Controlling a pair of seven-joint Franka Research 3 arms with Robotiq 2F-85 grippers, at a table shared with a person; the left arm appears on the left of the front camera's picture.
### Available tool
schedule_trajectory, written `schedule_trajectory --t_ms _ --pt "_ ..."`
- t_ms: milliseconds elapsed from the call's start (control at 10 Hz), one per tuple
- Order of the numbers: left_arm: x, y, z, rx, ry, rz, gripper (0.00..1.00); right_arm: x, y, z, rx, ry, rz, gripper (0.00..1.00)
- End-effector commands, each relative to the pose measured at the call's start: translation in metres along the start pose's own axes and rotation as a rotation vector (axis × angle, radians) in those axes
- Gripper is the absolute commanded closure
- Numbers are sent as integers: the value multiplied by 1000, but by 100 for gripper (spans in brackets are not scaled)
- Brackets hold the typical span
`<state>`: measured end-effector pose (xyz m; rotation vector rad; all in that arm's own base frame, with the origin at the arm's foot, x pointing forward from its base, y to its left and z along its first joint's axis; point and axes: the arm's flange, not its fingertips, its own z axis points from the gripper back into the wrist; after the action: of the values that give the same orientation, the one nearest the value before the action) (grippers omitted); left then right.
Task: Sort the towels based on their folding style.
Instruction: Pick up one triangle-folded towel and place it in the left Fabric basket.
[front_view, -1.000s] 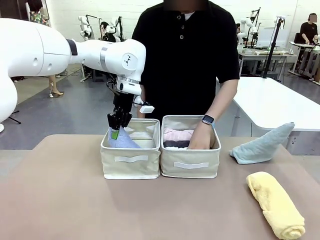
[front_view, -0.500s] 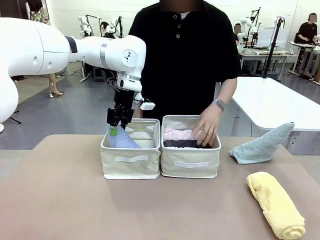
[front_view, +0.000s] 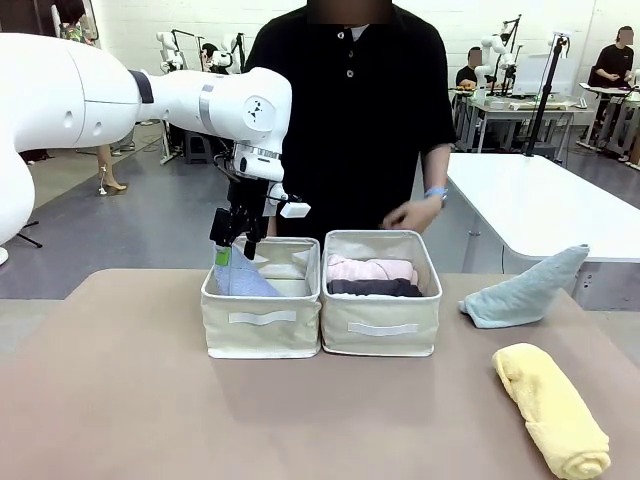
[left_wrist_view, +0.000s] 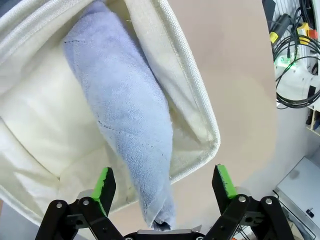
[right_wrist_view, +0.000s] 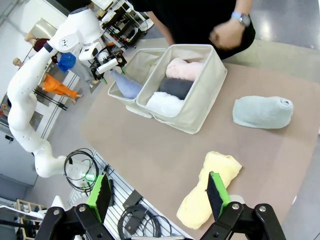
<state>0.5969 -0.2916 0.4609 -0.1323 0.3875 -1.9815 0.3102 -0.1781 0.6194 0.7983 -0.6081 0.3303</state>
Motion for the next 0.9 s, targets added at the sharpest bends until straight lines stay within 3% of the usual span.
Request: schedule_trajectory --t_ms 0,200,400,600,800 --pt "-7 -17 19 100 44 27 0 1 -1 2 20 -15 13 0" --pt "-57 -85 67 205 -48 57 0 1 -1 2 20 -15 13 0" --pt "-140 -192 106 404 -241 166 0 1 -1 2 20 -15 13 0" --pt "-210 -281 102 536 -433 394 0 1 -1 2 20 -15 13 0" --pt "-262 -333 83 631 -639 525 0 1 -1 2 20 -15 13 0"
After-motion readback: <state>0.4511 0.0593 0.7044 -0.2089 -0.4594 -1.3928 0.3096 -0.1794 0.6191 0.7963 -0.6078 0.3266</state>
